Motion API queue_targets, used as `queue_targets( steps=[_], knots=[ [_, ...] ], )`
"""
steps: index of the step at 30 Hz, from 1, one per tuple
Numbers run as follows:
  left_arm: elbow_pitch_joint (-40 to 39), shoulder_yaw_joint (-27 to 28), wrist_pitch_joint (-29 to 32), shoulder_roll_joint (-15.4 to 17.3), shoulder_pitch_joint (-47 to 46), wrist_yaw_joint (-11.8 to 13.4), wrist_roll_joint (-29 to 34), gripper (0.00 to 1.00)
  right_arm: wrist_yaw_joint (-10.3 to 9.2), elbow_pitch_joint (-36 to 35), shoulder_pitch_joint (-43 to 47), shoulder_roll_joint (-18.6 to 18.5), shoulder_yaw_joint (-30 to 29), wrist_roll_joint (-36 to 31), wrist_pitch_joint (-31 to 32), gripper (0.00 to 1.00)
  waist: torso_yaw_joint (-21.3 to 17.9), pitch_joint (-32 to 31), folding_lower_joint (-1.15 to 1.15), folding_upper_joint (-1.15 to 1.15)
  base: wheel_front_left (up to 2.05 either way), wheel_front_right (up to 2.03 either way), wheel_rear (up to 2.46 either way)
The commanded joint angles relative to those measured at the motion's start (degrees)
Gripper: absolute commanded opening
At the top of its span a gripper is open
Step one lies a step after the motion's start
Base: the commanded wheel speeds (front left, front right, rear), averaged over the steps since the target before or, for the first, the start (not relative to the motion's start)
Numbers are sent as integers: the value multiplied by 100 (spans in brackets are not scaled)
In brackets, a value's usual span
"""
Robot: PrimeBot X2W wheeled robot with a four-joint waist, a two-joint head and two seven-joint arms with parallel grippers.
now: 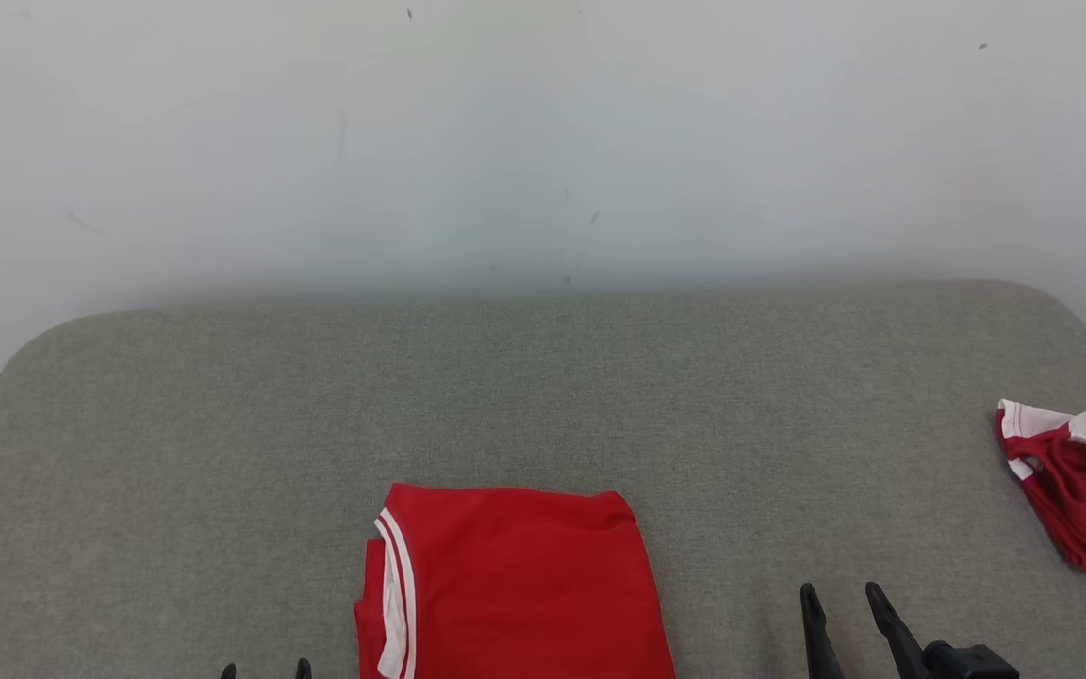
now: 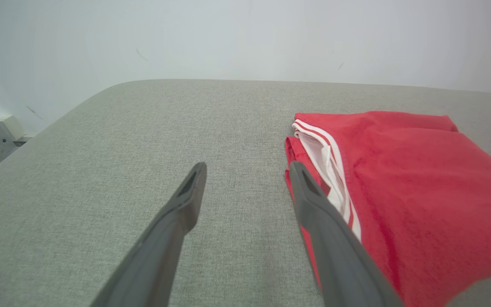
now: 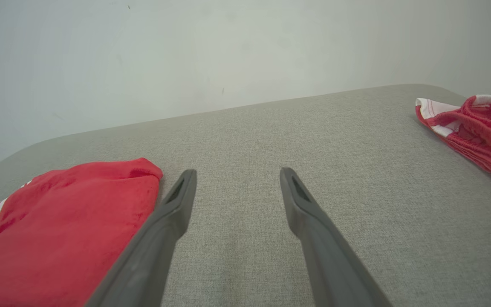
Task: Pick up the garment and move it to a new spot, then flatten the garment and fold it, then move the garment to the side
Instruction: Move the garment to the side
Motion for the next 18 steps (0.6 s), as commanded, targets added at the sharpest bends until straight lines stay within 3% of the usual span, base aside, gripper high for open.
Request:
queue_targets(
  steps=[1,18],
  knots=[
    [-24,7,-16,-5,32,-18,7,100,-16,-6,32,12,11,29,-24,100,-1,12,0,0,0,0,0],
    [-83,-97,-16,-5,-103,2,-93,100,-16,1,-90,12,30,41,-24,100,109,288,0,0,0,0,0]
  ],
)
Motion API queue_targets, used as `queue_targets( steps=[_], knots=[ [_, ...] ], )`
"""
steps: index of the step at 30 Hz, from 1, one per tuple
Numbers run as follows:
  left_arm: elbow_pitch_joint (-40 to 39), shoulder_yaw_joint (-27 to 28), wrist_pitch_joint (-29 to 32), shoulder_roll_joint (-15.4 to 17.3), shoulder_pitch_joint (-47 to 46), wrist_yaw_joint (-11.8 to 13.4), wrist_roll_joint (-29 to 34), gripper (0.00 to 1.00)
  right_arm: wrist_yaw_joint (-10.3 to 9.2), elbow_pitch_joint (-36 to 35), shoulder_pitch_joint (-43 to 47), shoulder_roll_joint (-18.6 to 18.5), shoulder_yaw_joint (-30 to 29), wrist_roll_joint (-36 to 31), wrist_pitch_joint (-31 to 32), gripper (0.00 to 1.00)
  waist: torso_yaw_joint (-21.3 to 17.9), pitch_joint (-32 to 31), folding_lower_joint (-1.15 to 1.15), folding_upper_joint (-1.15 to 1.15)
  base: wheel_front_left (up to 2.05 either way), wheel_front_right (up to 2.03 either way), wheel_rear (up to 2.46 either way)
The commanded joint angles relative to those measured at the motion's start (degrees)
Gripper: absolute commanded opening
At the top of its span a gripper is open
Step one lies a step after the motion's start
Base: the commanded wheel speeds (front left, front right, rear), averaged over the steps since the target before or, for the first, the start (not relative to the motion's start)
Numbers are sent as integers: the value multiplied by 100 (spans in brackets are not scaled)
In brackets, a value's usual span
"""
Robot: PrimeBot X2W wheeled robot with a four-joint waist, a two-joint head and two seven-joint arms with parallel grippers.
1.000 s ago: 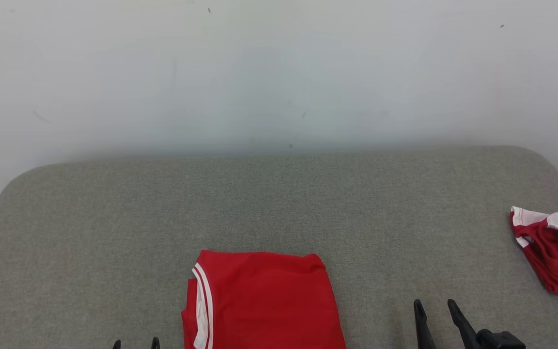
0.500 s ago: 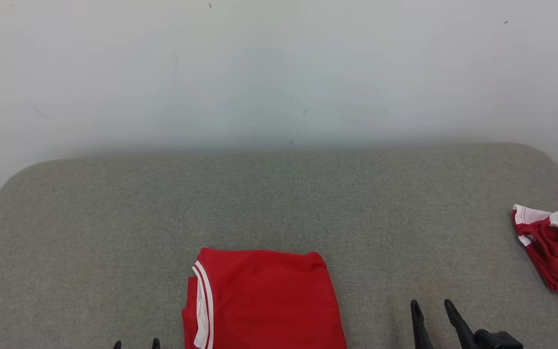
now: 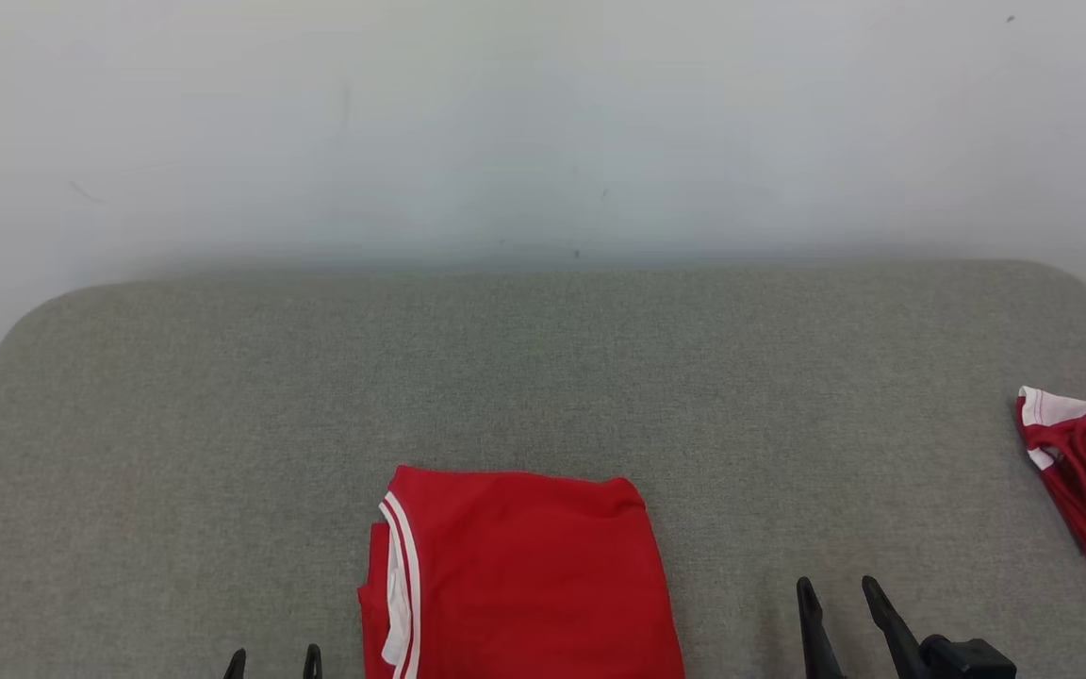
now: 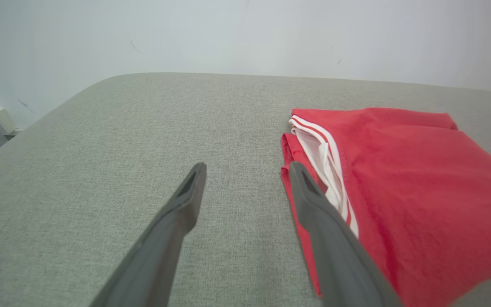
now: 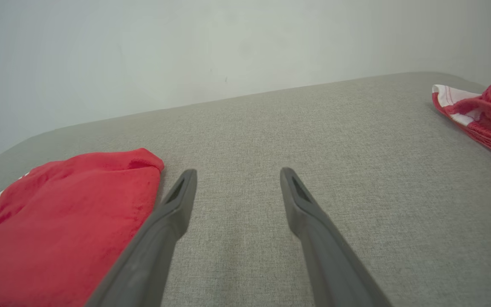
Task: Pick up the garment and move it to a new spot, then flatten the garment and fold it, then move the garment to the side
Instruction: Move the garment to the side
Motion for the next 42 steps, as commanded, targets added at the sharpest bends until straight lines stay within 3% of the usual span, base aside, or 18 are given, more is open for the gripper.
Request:
queue_targets(
  steps=[1,26,37,38,39,40,42],
  knots=[
    [-39,-23,-16,-6,-47,28,-31,100,-16,-9,-59,12,18,6,-24,100,62,101,-1,0,0,0,0],
    [-342,-671,-16,-5,-788,80,-261,100,-16,197,-813,11,667,184,-25,100,853,1273,-1,0,0,0,0],
    [-216,-736,-16,-5,-760,135,-380,100,-16,1016,-954,13,862,225,-3,100,1069,1272,-1,0,0,0,0],
    [-211,-726,-16,-5,-744,137,-375,100,-16,1148,-956,13,912,234,2,97,1059,1252,-1,0,0,0,0],
    [-214,-718,-16,-5,-725,132,-360,100,-16,1253,-980,14,968,282,11,60,1043,1224,-1,0,0,0,0],
    [-215,-711,-16,-6,-701,128,-346,100,-16,1322,-1008,14,1005,302,12,0,1023,1198,-1,0,0,0,0],
    [-217,-682,-16,-5,-667,112,-323,100,-16,1362,-1060,16,1042,368,10,0,951,1128,-1,0,0,0,0]
  ],
)
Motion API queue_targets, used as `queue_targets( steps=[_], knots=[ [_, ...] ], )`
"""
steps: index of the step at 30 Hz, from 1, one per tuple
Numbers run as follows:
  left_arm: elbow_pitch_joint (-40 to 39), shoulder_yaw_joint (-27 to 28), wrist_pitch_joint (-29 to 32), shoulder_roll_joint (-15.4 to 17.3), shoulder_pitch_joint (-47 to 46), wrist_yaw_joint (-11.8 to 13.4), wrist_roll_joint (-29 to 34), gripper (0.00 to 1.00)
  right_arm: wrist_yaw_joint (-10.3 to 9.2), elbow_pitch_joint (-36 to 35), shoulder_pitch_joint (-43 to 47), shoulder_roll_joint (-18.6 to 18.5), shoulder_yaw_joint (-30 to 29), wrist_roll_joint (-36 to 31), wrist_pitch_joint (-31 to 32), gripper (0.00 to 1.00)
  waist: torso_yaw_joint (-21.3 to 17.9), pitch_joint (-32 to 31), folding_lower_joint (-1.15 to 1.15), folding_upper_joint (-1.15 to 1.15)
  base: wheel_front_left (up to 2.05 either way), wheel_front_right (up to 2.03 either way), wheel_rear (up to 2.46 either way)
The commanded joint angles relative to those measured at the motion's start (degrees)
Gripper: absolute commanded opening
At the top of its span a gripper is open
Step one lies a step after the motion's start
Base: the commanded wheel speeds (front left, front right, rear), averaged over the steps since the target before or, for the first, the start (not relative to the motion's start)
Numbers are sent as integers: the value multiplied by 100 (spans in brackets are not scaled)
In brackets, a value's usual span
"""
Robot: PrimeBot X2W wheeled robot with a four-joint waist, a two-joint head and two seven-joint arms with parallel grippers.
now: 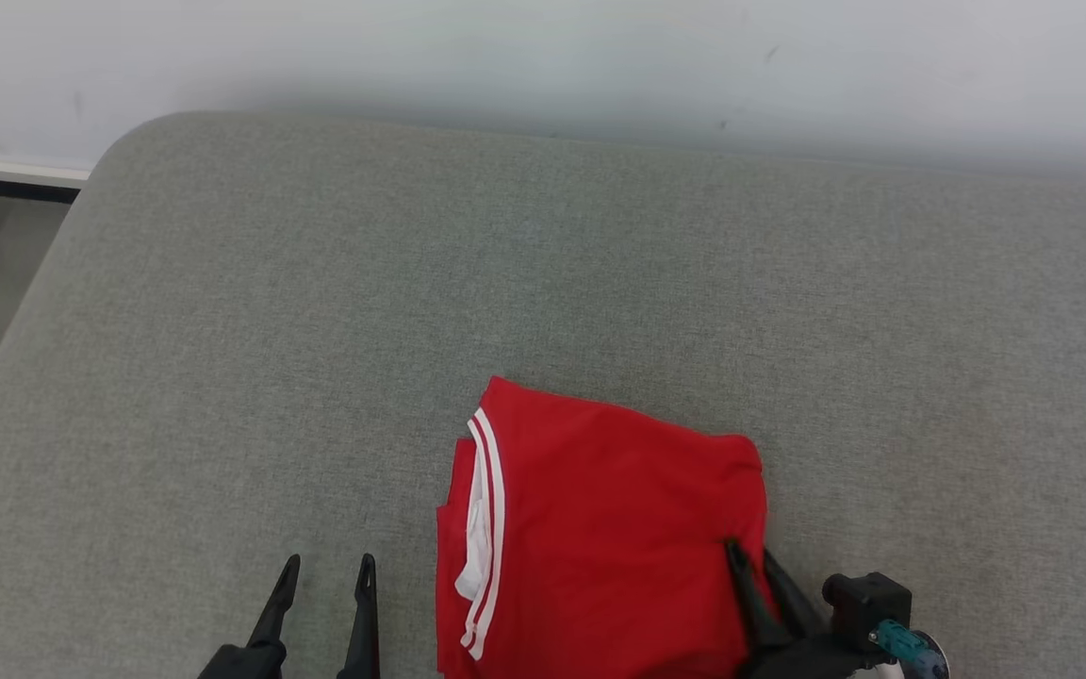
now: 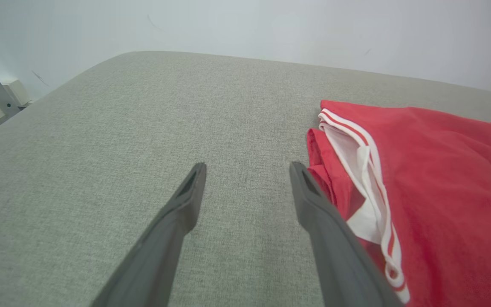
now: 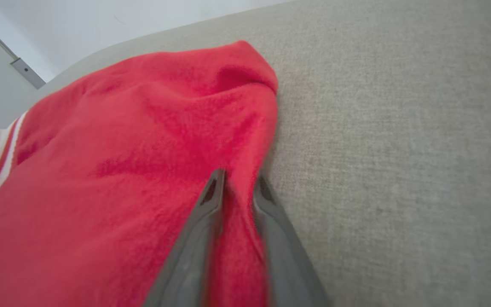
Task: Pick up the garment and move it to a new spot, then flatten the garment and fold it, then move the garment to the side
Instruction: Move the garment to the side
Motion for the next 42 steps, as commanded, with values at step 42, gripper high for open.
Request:
queue_targets(
  steps=[42],
  knots=[
    [-268,-106,-16,3,-219,-511,84,100,-16,-637,35,17,-664,297,31,0,-4061,-321,0,-1,0,0,0]
  ],
)
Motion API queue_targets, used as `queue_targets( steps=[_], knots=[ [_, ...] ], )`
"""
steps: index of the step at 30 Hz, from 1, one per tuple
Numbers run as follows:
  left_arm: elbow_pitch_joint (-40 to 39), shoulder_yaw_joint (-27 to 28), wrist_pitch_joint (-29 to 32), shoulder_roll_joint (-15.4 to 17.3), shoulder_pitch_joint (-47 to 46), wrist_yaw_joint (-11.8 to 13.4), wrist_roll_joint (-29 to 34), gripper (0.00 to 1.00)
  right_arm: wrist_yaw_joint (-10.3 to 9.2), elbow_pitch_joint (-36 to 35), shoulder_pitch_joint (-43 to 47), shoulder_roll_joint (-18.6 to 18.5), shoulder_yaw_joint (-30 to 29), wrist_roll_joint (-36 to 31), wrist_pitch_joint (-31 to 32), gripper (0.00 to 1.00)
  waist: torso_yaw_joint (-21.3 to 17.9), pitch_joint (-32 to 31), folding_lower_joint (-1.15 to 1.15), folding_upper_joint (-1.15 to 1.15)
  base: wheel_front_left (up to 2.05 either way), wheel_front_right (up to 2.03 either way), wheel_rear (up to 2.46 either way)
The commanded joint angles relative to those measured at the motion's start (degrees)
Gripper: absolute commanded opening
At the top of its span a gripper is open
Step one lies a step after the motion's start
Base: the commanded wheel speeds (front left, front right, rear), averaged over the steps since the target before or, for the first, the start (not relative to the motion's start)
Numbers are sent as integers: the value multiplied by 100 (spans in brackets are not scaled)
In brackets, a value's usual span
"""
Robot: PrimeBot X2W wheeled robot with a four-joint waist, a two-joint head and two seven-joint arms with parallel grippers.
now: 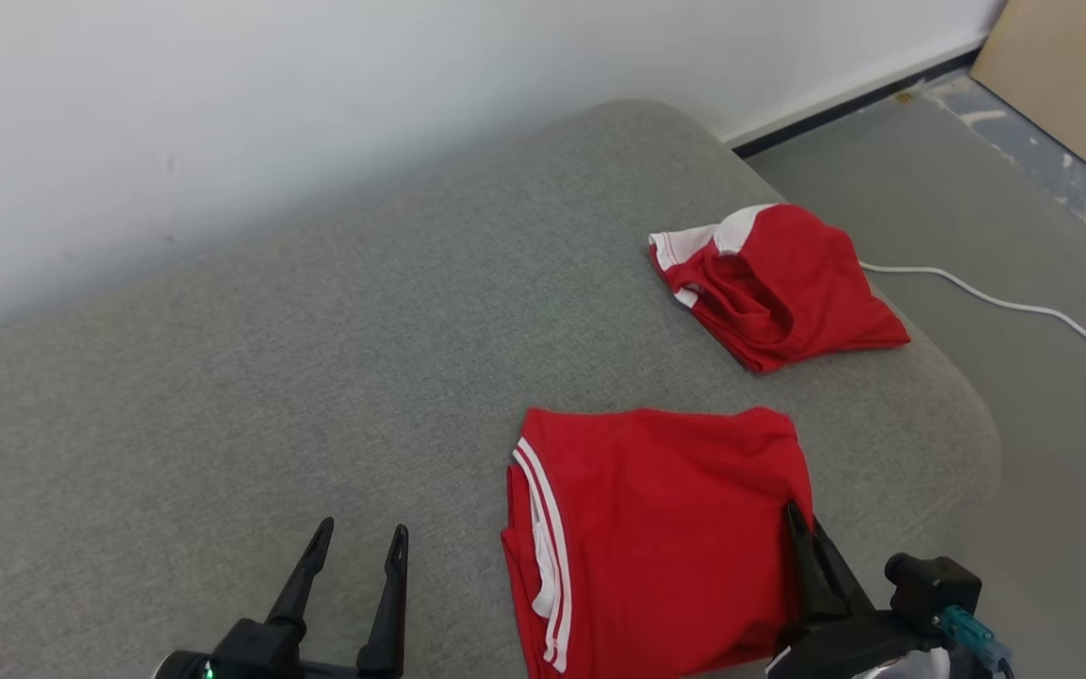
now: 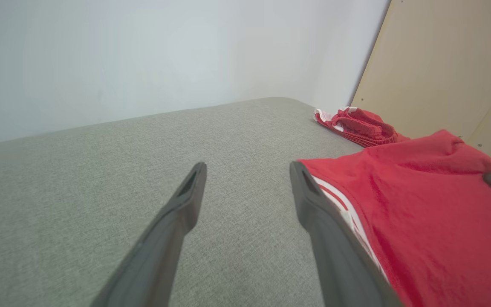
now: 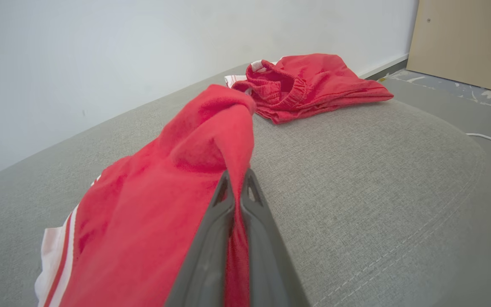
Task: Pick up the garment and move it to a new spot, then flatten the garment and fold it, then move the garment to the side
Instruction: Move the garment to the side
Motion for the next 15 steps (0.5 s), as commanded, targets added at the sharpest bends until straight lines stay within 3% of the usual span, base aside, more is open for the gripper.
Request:
queue_targets(
  steps=[1,9,15],
  knots=[
    [-15,3,-16,14,-63,-26,20,100,-16,-45,-85,13,-14,-7,-1,0,-120,134,0,0,0,0,0],
    [-123,114,-16,11,129,-29,41,100,-16,53,-596,12,-58,-290,-1,0,-89,192,0,0,0,0,0],
    [-147,166,-16,11,41,-34,197,100,-16,250,-1436,-244,-203,-731,-1,0,271,430,0,0,0,0,0]
  ],
)
